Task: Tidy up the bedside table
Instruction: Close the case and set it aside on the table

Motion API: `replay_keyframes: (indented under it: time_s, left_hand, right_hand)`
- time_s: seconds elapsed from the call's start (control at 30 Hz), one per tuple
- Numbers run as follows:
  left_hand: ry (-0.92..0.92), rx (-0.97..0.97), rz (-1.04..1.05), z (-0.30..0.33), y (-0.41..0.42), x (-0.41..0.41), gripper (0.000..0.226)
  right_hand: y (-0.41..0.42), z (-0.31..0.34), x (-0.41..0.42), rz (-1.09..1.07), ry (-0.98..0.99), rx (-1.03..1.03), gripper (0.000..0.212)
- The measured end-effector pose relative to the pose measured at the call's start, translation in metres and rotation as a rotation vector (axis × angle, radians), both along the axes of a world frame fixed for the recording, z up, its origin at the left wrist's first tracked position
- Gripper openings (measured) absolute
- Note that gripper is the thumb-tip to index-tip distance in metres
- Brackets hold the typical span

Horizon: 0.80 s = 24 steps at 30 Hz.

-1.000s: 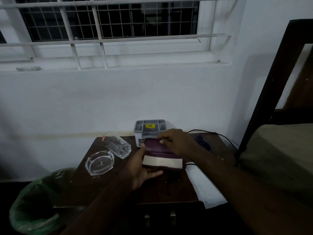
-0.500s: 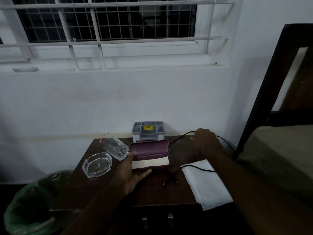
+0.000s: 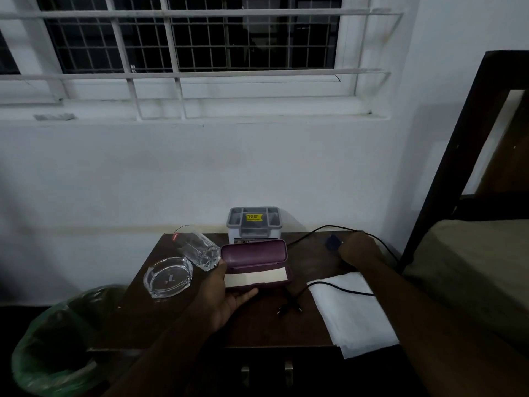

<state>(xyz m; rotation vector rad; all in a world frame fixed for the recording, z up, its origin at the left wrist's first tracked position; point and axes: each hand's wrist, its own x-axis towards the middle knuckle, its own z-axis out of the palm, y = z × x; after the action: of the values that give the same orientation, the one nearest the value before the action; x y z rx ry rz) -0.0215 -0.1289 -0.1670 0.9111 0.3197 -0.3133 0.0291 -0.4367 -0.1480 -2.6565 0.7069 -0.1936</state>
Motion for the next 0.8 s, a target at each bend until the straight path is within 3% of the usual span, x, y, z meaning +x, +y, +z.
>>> replay_keyframes:
  time_s: [0.13, 0.27, 0.4, 0.57, 0.8]
  left_hand:
    - [-0.001, -0.010, -0.003, -0.001, 0.001, 0.000, 0.023]
    - [-0.005, -0.015, -0.017, -0.002, 0.001, 0.001, 0.026]
    - [-0.013, 0.008, -0.037, -0.001, 0.000, 0.002, 0.028]
    - [0.006, 0.001, -0.055, -0.002, 0.001, 0.001, 0.035]
    - [-0.017, 0.002, -0.076, -0.008, 0.002, 0.003, 0.040]
  right_hand:
    - [0.008, 0.015, -0.006, 0.121, -0.023, -0.010, 0.029]
    - [0.041, 0.048, -0.015, 0.344, -0.361, 0.241, 0.011]
    - [0.087, 0.059, -0.030, 0.745, -0.284, 0.229, 0.008]
    - [0.117, 0.039, -0.034, 1.059, -0.224, 0.048, 0.015]
    - [0.124, 0.025, -0.029, 1.093, -0.167, -0.049, 0.018]
